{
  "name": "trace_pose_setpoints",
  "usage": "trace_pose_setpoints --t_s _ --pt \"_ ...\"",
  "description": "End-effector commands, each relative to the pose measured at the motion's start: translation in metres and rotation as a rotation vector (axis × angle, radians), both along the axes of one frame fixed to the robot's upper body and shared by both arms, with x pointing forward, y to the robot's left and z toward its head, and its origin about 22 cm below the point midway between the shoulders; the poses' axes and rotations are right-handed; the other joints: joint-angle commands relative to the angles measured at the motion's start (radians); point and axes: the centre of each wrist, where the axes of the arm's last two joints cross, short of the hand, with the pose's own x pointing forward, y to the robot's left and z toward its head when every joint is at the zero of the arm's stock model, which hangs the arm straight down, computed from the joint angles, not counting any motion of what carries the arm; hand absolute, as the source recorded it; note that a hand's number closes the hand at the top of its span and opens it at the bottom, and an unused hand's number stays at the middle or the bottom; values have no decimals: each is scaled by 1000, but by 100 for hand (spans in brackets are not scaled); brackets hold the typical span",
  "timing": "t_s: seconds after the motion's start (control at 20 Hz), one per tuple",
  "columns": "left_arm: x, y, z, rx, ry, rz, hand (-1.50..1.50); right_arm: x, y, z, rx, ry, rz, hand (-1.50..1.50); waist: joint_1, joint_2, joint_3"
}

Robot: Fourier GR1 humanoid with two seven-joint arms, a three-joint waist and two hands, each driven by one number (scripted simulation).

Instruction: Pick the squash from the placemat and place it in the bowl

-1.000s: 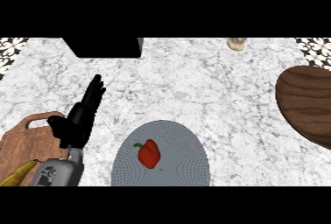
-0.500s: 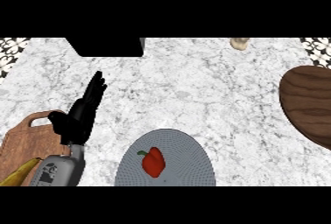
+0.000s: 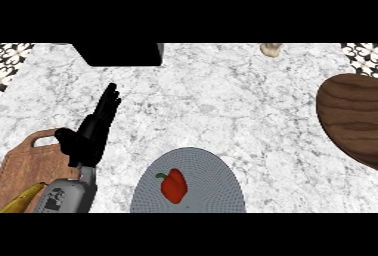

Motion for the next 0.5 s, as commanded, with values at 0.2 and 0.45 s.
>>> trace_pose_setpoints --t_s 0.2,0.45 --pt "-7 4 -6 -2 15 32 0 3 -52 72 117 -211 50 150 -32 -4 -4" --pt "-14 11 -13 -1 12 47 0 15 -74 95 80 -256 -19 150 -32 0 -5"
